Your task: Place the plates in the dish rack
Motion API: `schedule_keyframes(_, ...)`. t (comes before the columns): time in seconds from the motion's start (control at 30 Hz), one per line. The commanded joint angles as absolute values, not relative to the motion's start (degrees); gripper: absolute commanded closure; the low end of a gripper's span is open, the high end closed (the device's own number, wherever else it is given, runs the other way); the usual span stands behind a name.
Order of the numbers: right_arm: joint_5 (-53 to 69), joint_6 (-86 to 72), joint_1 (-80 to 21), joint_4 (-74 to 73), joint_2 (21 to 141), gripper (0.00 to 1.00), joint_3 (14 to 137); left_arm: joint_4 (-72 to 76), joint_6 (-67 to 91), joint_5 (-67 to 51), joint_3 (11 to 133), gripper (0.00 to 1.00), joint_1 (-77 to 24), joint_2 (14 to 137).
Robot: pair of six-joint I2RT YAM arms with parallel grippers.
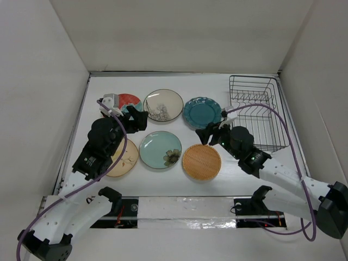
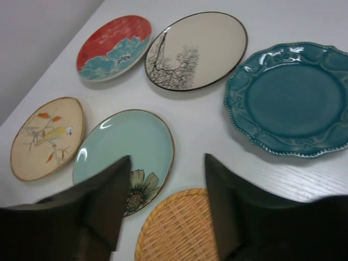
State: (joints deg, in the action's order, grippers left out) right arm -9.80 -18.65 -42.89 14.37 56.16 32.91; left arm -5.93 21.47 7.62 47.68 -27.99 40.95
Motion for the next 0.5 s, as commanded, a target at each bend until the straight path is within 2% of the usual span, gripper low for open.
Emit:
schedule_keyframes(0.0,-4.8,-20.7,-44.6,21.7,55.4,0.46,33.4,-4.9,23.6,8.3,50.1,0.29,-27.7,40.8)
schedule_keyframes(0.03,-3.2,-21.0,-44.6,21.6,56.1,0.55,33.6,-4.9,23.7,8.5,50.1,0.32,-27.7,40.6)
schedule_keyframes(0.07,-2.6,-21.1,-45.2,21.4,56.3,0.75,33.8,-5.0,24.2,9.0,50.1,0.34,-27.7,40.4)
schedule_keyframes(0.1,-1.9,-21.2,-46.0,21.4,56.7,0.81,34.1,-5.0,24.3,9.6,50.1,0.36,-27.7,39.8)
schedule_keyframes(0.13,-1.7,-21.6,-46.0,21.1,57.0,0.88,34.5,-5.0,24.6,10.0,50.1,0.42,-27.7,39.6)
schedule_keyframes(0.17,-1.3,-21.7,-46.6,20.9,57.5,1.0,34.8,-4.9,24.8,10.5,50.0,0.46,-27.7,39.1)
schedule_keyframes(0.2,-0.9,-21.7,-46.6,20.5,57.9,1.0,35.2,-4.9,24.9,10.7,49.9,0.49,-27.7,38.5)
schedule_keyframes(0.3,-0.4,-21.4,-47.1,18.5,60.0,1.0,37.2,-4.8,24.0,10.5,50.4,0.69,-27.7,38.2)
schedule_keyframes(0.33,1.5,-21.4,-47.1,17.7,60.7,1.0,38.1,-5.1,23.6,10.5,50.7,0.81,-27.7,38.3)
schedule_keyframes(0.4,2.9,-21.3,-47.1,16.5,63.9,1.0,39.5,-5.4,22.6,9.8,51.6,0.96,-27.7,39.0)
schedule_keyframes(0.47,6.1,-21.4,-46.6,13.7,67.0,1.0,42.3,-5.6,21.1,8.9,52.0,1.0,-27.7,39.5)
